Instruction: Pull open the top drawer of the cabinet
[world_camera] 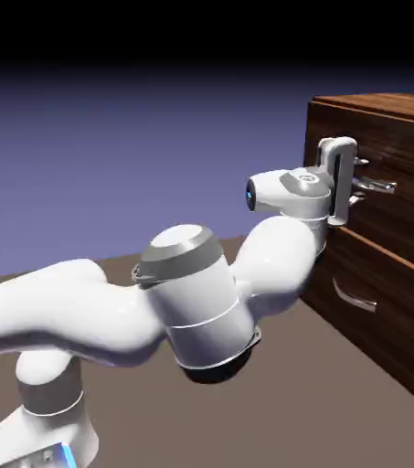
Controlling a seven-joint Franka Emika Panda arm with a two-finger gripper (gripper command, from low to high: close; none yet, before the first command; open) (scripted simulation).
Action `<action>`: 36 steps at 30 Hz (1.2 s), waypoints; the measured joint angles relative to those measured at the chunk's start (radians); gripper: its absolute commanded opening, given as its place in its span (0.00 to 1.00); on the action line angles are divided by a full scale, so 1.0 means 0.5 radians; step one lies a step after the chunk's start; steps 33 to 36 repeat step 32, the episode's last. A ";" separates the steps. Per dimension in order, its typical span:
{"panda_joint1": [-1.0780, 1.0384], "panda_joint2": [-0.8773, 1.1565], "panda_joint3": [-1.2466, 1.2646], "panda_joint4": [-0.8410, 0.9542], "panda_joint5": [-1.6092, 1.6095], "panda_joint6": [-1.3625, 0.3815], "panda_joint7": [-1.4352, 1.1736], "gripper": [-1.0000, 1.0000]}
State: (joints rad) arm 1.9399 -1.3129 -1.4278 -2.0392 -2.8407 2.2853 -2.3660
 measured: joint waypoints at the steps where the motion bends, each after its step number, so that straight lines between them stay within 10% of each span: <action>1: -0.023 -0.056 0.031 -0.053 -0.009 -0.030 -0.046 0.00; 29: -0.819 -0.889 0.360 -1.519 0.103 -0.704 -0.586 0.00; 30: -0.824 -0.891 0.362 -1.527 0.104 -0.706 -0.585 1.00; 36: -0.824 -0.891 0.362 -1.529 0.109 -0.706 -0.587 1.00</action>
